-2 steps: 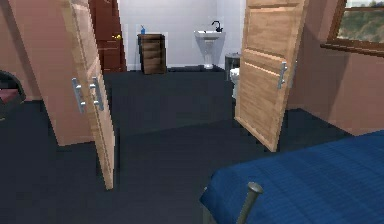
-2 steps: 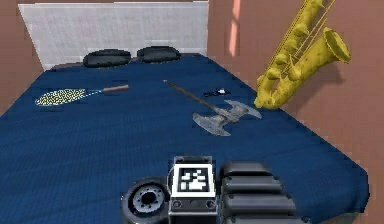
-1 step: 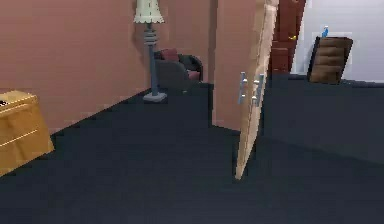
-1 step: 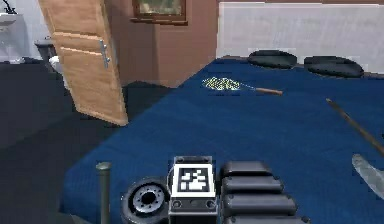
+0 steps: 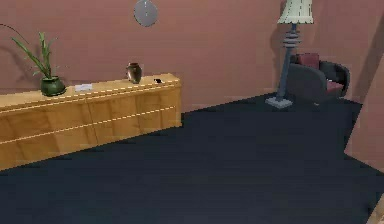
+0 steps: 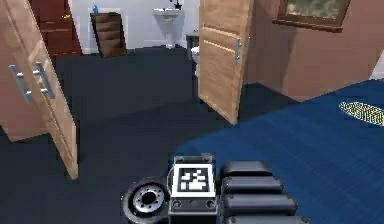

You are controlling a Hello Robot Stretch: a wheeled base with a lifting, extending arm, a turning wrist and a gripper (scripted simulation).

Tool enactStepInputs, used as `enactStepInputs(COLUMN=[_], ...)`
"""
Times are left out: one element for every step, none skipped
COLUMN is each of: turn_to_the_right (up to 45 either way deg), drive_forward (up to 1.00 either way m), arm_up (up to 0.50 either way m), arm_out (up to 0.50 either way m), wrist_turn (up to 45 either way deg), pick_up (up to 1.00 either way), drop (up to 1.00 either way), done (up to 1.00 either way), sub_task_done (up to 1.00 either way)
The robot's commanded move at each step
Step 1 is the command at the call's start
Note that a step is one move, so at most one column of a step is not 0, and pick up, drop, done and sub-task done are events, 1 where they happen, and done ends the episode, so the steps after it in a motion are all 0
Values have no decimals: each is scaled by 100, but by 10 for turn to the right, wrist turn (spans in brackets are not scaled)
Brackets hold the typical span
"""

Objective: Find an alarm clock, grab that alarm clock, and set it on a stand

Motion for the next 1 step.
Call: enactStepInputs(turn_to_the_right=[0], drive_forward=[40], arm_up=[0], arm_out=[0], wrist_turn=[0], pick_up=[0], drop=[0], done=[0], sub_task_done=[0])
